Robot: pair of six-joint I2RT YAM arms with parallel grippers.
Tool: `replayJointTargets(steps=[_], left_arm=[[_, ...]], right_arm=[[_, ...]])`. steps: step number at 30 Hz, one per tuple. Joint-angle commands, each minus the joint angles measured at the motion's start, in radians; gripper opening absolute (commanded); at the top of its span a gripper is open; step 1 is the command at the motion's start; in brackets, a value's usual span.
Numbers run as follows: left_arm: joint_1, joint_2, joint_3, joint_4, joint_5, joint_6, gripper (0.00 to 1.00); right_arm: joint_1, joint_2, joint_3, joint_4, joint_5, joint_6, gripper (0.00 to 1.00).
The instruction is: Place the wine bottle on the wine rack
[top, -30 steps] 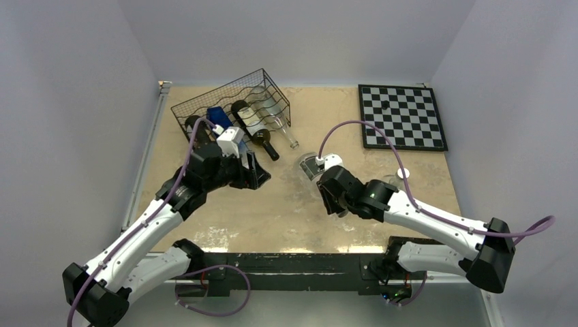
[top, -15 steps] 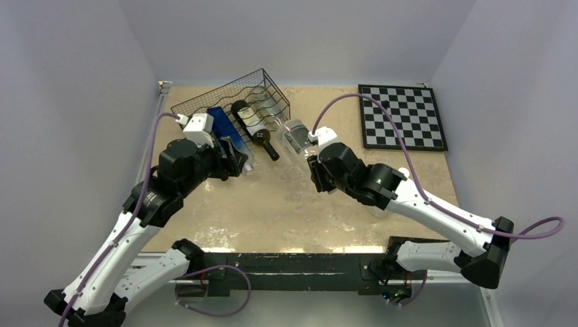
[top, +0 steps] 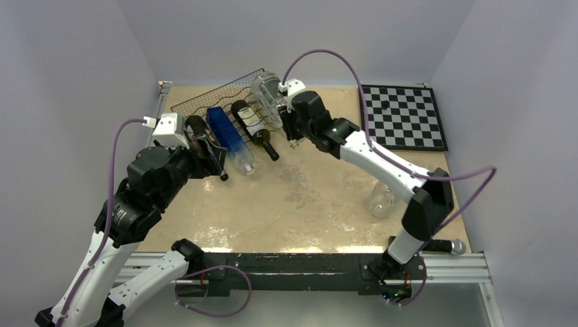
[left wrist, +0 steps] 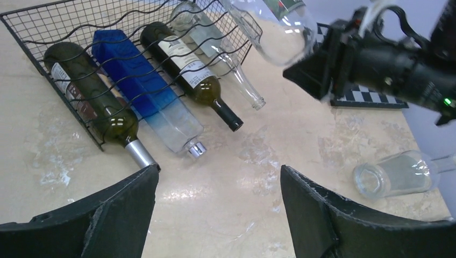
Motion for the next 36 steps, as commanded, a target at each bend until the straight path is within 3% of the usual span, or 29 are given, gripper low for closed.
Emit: replayJointTargets(steps=[1,7,17,24,36], left_arm=[[0.002,0.003,0.032,-0.058,-0.021,0.007,0.87],[0.002,-0.004,0.022,-0.084,-0.01,-0.043,0.87],[0.002,-0.014,0.0,-0.131,-0.002,-0.085,0.87],[0.003,-0.012,0.001,-0.137,0.007,-0.095,0.87],[0.002,-0.026,-0.016,-0.157,0.004,-0.106,0.87]], right_arm=[[-0.046,0.092,0.2,0.355,-0.028,-0.059,0.0],[-0.086,0.268,0.344,0.373,-0.065,-0.065,0.0],[-0.11,0.416,0.486,0.43,-0.082,-0.081,0.0],[-0.115,0.543,0.67,0.337,-0.091,-0.092,0.0],[-0.116,0.58,0.682,0.258,-0.066,-0.086,0.0]])
